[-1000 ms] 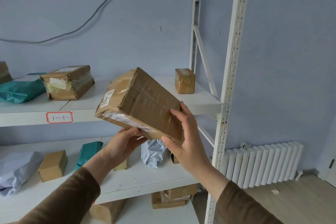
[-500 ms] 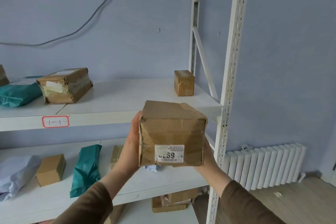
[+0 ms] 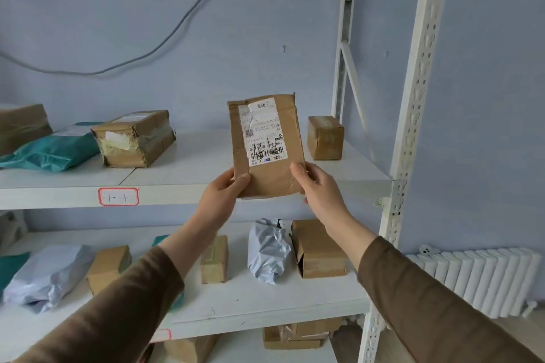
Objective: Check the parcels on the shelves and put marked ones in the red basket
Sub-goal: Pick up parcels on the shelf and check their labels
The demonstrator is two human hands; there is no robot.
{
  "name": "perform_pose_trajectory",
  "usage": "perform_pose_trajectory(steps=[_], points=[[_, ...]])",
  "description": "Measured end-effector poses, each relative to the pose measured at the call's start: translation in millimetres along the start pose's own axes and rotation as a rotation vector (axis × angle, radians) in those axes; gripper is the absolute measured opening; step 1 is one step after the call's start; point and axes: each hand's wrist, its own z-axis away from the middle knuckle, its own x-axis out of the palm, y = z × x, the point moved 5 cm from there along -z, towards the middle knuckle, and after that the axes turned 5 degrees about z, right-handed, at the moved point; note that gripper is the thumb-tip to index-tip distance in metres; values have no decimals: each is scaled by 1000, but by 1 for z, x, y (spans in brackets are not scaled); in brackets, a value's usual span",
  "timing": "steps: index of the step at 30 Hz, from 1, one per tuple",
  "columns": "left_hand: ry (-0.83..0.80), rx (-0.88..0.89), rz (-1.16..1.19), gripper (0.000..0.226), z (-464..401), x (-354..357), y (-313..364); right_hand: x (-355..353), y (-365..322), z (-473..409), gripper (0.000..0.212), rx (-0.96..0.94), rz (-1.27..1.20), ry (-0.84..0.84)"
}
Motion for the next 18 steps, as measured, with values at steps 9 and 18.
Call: perform_pose_trajectory(steps=[9,18], points=[[60,-170,-9,32,-71,-53,-5,63,-26,-78,38,320,-122,-219],[133,-245,-23,43,-153,-92,-17,134,-29,-140,32,417,-310,-224]])
